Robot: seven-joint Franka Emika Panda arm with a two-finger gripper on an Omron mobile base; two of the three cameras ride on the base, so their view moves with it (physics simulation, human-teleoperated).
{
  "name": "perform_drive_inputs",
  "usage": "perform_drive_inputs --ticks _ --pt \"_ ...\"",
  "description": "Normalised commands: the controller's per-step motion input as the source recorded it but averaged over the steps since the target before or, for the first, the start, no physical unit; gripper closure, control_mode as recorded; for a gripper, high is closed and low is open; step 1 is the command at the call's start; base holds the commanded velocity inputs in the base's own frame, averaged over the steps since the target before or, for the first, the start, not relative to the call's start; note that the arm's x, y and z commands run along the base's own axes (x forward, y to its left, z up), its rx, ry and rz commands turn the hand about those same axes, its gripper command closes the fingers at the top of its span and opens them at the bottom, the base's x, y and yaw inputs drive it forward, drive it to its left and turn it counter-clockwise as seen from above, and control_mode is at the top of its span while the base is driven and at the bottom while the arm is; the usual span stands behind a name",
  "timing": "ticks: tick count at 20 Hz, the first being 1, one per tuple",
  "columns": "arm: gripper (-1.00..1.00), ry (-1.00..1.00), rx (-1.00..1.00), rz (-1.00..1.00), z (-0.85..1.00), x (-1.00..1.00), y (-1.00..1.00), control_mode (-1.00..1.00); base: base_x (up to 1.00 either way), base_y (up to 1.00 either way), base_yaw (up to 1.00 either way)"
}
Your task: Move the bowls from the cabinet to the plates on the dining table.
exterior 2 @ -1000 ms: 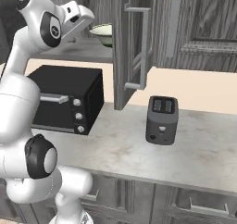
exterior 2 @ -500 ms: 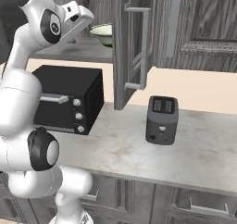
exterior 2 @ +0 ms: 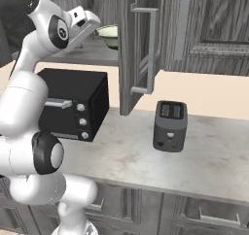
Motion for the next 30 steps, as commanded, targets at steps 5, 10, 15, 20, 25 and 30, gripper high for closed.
perform_drive_inputs --ticks 5,10,15,20,25,30 --pt "-1.0 0.0 0.0 0.0 0.27 0.1 0.01 -1.0 0.0 0.0 0.0" --pt "-1.0 0.01 0.0 0.0 0.06 0.18 0.0 -1.0 0.0 0.0 0.0" --pt "-1.0 0.0 0.0 0.0 -0.06 0.31 0.0 -1.0 0.0 0.0 0.0" --pt "-1.0 0.0 -0.01 0.0 -0.03 0.3 0.0 -1.0 0.0 0.0 0.0" --pt "-1.0 0.0 -0.02 0.0 0.0 0.35 0.0 -1.0 0.0 0.0 0.0" --pt "-1.0 0.0 -0.02 0.0 -0.14 0.32 0.0 -1.0 0.0 0.0 0.0"
